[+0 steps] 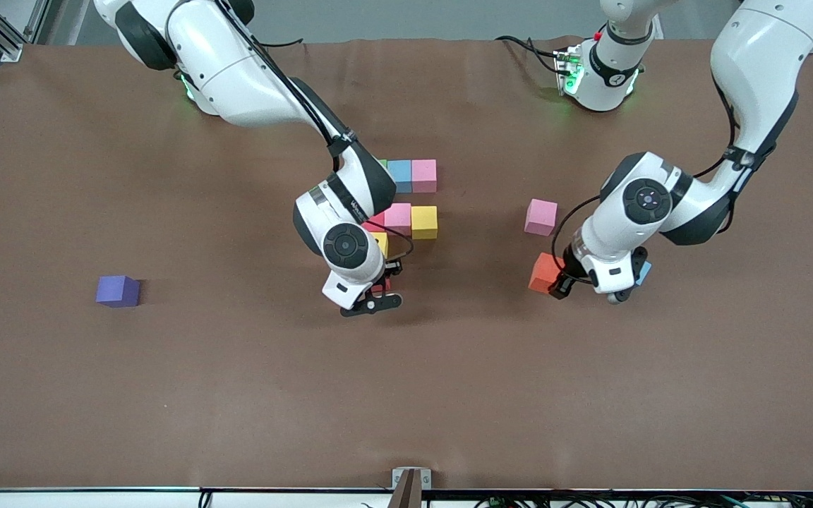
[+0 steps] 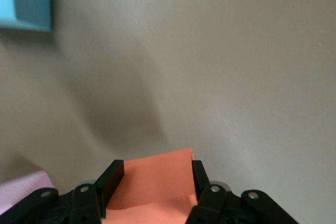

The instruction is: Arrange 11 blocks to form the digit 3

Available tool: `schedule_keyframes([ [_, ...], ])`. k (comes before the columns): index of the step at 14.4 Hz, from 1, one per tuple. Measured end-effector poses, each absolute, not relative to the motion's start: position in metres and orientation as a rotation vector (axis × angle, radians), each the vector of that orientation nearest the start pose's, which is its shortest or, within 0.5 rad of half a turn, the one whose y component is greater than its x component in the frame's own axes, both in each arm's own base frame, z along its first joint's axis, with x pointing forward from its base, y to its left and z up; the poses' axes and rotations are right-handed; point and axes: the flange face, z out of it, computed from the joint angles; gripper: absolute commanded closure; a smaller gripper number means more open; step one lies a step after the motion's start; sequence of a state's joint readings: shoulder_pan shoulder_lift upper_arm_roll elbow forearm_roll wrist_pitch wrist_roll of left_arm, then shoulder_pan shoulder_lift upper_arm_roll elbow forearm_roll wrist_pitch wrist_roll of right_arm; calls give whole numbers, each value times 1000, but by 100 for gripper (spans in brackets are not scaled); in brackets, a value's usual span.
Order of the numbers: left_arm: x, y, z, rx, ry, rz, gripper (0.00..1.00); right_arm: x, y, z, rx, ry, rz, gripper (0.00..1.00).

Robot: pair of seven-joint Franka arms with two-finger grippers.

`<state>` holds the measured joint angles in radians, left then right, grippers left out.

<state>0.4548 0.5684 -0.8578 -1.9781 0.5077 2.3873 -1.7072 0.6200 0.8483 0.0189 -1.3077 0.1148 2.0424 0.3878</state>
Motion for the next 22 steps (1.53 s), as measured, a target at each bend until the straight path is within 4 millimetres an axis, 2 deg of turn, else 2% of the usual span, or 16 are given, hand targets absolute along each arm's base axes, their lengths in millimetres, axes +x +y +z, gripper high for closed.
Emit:
schedule_keyframes([
  [3,586,-242,272,-2792,-1707,63,87,586,439,221,-3078,-290,250,53],
  [5,590,-254,271,-2782,-1744,89,87,585,439,220,-3079,-291,253,52],
  [16,596,-274,269,-2795,-1767,122,86,583,442,219,-3080,-298,258,47],
  [17,595,-276,269,-2799,-1762,123,87,583,442,219,-3080,-298,258,37],
  [18,595,-277,269,-2801,-1758,126,87,583,442,219,-3080,-298,258,0],
  [22,593,-280,266,-2805,-1749,135,87,583,442,219,-3080,-297,258,0],
])
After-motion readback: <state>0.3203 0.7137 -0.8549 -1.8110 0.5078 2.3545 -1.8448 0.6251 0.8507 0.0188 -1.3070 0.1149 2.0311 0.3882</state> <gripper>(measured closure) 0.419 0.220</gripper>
